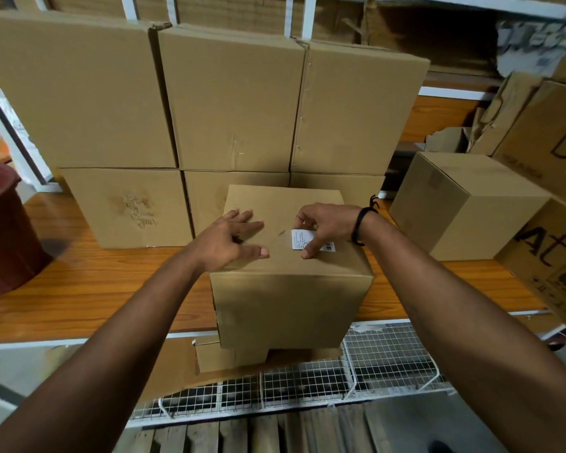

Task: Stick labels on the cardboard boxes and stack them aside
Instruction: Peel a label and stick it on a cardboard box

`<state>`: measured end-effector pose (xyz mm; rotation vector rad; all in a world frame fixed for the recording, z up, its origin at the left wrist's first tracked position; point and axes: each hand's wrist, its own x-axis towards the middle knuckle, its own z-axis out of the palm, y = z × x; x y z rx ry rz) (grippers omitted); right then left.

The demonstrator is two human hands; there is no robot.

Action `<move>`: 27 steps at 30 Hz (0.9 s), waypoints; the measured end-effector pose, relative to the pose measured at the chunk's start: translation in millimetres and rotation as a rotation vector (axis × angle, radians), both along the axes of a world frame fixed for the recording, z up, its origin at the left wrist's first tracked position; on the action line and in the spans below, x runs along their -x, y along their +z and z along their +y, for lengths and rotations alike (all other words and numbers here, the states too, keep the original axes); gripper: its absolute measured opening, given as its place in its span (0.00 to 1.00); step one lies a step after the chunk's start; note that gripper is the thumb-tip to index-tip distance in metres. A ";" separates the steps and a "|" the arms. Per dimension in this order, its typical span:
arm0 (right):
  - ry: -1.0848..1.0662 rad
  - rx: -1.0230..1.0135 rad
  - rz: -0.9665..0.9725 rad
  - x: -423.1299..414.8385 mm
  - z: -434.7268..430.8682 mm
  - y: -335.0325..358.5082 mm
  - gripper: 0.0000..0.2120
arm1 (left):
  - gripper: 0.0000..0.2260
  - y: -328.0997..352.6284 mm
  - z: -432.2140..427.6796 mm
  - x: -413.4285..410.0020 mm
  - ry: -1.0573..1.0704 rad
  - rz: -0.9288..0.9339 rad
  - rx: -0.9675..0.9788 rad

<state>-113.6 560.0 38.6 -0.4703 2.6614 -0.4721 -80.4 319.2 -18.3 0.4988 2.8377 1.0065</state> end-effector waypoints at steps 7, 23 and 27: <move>-0.005 0.019 -0.007 -3.4 -1.5 1.7 0.30 | 0.33 0.9 0.8 -1.5 0.011 0.008 -0.003; -0.092 0.011 -0.036 -11.8 18.1 10.5 0.33 | 0.33 1.0 -1.5 -1.4 0.004 0.007 0.027; -0.108 0.043 -0.092 -16.8 42.1 15.7 0.20 | 0.32 0.0 -1.9 -0.9 0.000 0.011 0.034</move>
